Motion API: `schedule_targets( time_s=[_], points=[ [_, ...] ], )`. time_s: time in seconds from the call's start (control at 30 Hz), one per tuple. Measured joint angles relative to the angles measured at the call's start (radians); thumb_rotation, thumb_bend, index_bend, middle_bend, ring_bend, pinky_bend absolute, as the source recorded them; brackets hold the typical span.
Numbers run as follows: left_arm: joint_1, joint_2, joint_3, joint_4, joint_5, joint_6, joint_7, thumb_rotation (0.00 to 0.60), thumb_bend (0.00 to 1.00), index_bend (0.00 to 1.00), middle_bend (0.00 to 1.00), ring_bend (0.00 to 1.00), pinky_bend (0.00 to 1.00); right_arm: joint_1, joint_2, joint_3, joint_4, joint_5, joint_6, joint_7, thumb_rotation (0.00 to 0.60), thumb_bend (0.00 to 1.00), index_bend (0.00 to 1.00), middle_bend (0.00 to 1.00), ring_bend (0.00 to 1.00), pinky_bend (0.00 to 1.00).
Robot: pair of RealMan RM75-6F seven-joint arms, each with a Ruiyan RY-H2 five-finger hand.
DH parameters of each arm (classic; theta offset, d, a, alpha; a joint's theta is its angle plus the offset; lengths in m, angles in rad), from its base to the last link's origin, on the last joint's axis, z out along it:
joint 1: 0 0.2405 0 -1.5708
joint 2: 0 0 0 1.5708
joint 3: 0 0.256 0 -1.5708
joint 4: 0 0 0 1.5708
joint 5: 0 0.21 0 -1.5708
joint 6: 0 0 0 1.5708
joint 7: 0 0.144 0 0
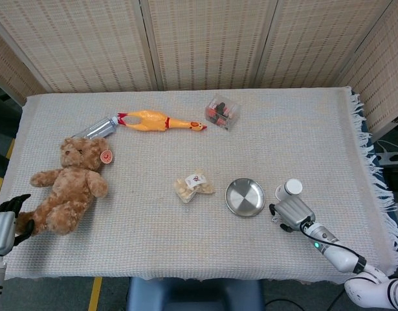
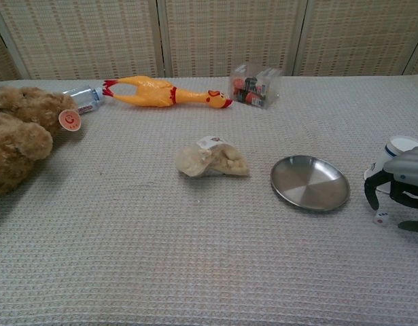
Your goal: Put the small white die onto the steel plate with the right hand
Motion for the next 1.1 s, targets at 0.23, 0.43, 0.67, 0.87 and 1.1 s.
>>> schedule_targets(
  time_s=[0.23,0.43,0.67,0.87,1.1],
  points=[
    [0.0,0.001,0.0,-0.001,-0.001,0.0,0.0,0.6,0.4,0.19,0.22,0.25,0.4,0.001,-0.006,-0.002,0.012,-0.008,0.001,0.017,0.6,0.17,0.42,0.84,0.84,1.0],
    [0.0,0.001,0.001,-0.002,0.0,0.001,0.0,0.6,0.4,0.19,0.22,0.25,0.4,0.0,-0.009,-0.003,0.018,-0.019,0.007,0.035,0.6,0.17,0.42,0.85,0.85,1.0],
    [0.0,0.001,0.0,-0.003,0.0,0.001,0.0,0.6,0.4,0.19,0.22,0.25,0.4,-0.004,-0.014,-0.002,0.028,-0.027,0.019,0.056,0.6,0.17,0.49,0.86,0.86,1.0],
    [0.0,0.001,0.0,-0.002,-0.001,-0.001,-0.002,0.6,0.4,0.19,0.22,0.25,0.4,-0.003,-0.015,0.0,0.031,-0.016,0.013,0.048,0.6,0.17,0.51,0.86,0.86,1.0],
    [-0.001,0.001,0.001,-0.002,-0.001,-0.003,0.0,0.6,0.4,0.19,0.22,0.25,0.4,-0.005,-0.009,0.003,0.023,-0.014,0.02,0.044,0.6,0.17,0.53,0.86,0.86,1.0]
  ],
)
